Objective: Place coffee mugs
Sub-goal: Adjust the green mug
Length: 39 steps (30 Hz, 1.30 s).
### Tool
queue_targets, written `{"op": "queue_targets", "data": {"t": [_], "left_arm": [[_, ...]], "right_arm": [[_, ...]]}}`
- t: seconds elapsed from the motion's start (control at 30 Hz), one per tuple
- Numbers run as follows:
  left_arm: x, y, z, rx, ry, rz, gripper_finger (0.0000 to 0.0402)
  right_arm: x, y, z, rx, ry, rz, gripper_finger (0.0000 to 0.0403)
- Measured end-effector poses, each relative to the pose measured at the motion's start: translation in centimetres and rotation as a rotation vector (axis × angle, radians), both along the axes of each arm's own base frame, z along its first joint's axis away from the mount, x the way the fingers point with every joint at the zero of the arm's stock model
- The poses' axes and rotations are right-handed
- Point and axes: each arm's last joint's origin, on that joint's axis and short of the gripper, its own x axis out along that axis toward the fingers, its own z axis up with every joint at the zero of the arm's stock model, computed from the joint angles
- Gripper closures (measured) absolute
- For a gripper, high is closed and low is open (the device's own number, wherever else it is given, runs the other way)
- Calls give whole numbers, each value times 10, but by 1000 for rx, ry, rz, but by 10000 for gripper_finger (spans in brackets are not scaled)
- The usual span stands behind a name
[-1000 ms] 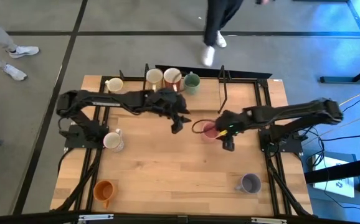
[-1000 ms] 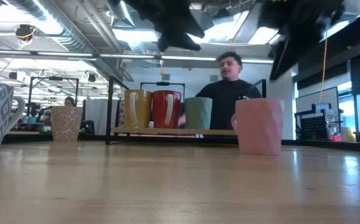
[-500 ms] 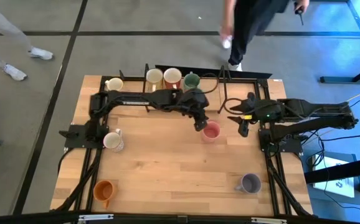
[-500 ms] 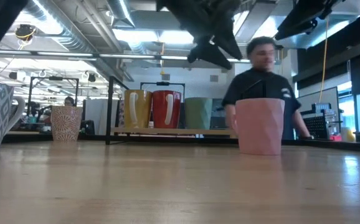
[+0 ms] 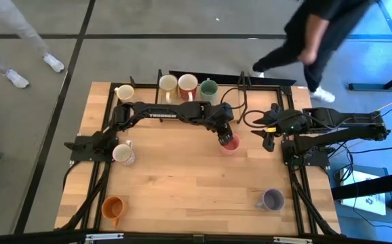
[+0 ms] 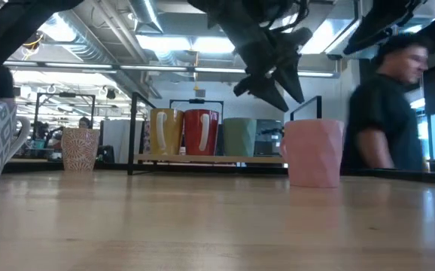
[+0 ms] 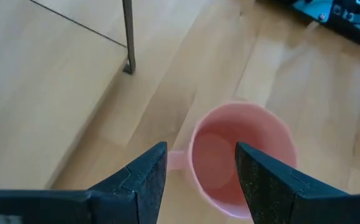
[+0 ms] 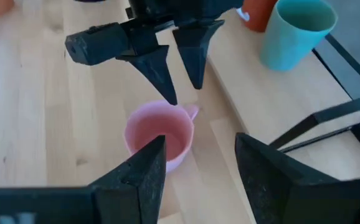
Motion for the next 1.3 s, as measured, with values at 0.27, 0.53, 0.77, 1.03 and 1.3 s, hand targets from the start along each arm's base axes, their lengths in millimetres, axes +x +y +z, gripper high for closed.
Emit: {"op": "queue_targets", "data": {"t": [0.27,0.53,0.77,1.03,1.3], "left_arm": [[2,2,-9,37,-31,30,218],[0,1,-19,39,-4,-10,218],[-28,24,52,139,-84,2,218],[-64,99,97,331,-129,158,218],[-84,177,85,319,-81,189,218]], "right_arm": [[-2,0,-2,-1,32,-1,226],[-2,0,-2,-2,32,-2,226],[-2,-1,-2,-13,29,-16,226],[-2,-3,-1,-24,4,-102,226],[-2,-4,-1,-17,-17,-186,226]]}}
